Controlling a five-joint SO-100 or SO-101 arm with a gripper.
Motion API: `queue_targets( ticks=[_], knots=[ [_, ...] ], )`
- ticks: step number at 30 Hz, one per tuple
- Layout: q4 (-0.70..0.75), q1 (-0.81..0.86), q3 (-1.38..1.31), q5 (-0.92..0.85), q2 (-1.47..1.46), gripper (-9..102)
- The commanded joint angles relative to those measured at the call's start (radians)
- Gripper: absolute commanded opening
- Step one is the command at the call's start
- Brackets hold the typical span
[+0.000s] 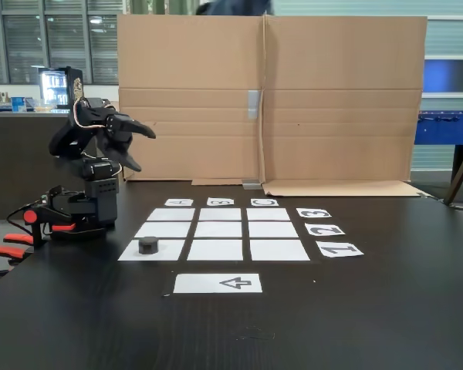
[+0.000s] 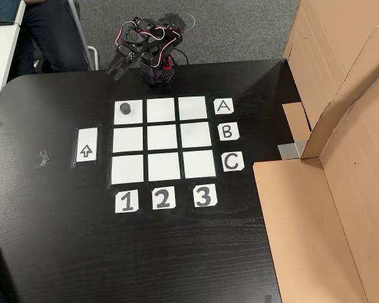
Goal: Pick up a new token and place it in the grid on square A1.
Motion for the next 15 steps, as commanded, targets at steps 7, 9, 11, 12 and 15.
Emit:
queue_targets(
  ticks=[7,9,11,12,15],
  knots=[
    [-0.046,0.031,0.044,0.032,0.020,32],
    [-0.052,0.032,0.049,0.037,0.020,32],
    [-0.055,0.032,0.054,0.041,0.020,32],
    [-0.057,0.032,0.057,0.043,0.020,32],
    [-0.060,0.032,0.063,0.044,0.021,32]
  ],
)
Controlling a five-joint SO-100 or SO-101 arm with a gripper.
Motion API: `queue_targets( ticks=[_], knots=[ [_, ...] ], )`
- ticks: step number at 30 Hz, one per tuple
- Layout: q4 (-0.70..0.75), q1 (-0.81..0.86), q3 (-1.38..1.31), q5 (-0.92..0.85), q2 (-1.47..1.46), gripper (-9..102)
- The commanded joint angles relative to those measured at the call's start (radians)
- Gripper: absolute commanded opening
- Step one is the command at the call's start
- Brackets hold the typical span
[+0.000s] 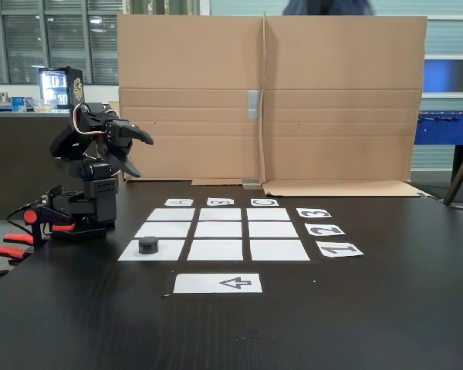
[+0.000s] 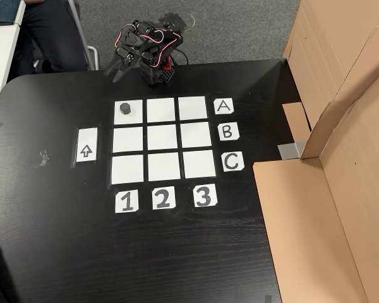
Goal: Pick up a new token and place it in the grid on square A1.
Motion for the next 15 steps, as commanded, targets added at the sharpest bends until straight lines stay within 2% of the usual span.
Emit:
queue_targets(
  ticks=[1,15],
  knots=[
    [-0.017,0.005,0.002,0.009,0.017,32],
    [-0.020,0.003,0.009,0.021,0.018,32]
  ],
)
